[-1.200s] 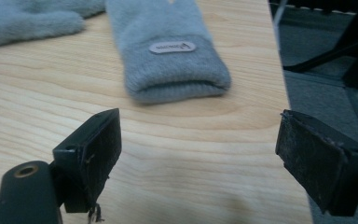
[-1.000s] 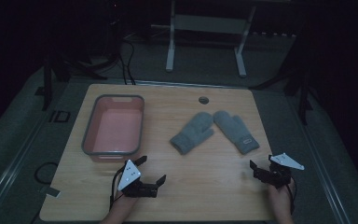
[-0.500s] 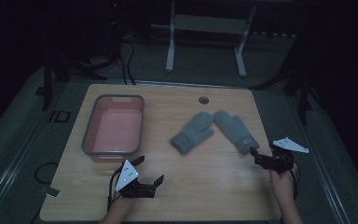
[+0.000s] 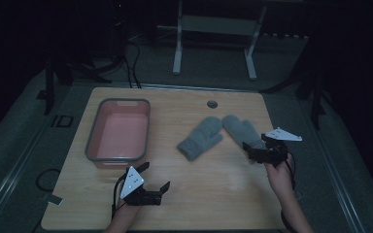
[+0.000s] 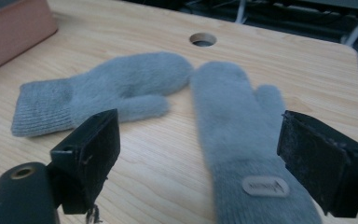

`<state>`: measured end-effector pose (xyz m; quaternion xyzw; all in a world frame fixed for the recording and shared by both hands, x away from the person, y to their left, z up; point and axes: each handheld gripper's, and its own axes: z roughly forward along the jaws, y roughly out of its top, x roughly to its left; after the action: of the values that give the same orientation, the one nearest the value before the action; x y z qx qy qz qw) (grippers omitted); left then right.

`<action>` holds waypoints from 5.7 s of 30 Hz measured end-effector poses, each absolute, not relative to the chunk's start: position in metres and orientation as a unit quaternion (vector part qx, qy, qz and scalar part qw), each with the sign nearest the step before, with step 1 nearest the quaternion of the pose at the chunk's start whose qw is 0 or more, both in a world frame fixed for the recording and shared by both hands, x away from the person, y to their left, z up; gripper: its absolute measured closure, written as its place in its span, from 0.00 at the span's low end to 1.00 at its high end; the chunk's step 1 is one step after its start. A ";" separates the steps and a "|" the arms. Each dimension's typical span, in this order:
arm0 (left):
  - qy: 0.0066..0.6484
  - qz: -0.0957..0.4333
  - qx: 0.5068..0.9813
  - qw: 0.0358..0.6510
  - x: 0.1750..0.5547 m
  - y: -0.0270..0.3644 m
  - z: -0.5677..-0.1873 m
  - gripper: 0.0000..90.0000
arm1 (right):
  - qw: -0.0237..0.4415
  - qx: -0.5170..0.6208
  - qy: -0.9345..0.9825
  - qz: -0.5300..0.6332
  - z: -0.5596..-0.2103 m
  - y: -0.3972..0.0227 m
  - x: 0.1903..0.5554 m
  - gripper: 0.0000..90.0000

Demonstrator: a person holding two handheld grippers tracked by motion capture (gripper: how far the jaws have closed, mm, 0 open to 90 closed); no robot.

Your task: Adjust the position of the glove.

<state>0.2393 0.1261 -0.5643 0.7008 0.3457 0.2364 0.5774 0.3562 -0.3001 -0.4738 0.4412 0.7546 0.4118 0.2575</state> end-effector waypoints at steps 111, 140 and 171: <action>0.332 0.222 0.714 0.575 0.239 0.123 -0.562 0.01 | 0.030 0.118 0.942 0.314 -0.527 -0.138 0.457 0.56; 0.338 0.214 0.716 0.572 0.241 0.121 -0.565 0.01 | 0.173 0.325 0.863 0.346 -0.476 -0.286 0.442 0.45; 0.334 0.211 0.718 0.573 0.240 0.121 -0.565 0.01 | 0.182 0.510 0.754 0.371 -0.515 -0.319 0.409 0.90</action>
<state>0.2403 0.1207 -0.5647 0.7182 0.3343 0.2105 0.5727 0.4094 -0.3190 -0.5146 0.5105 0.7541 0.3709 0.1821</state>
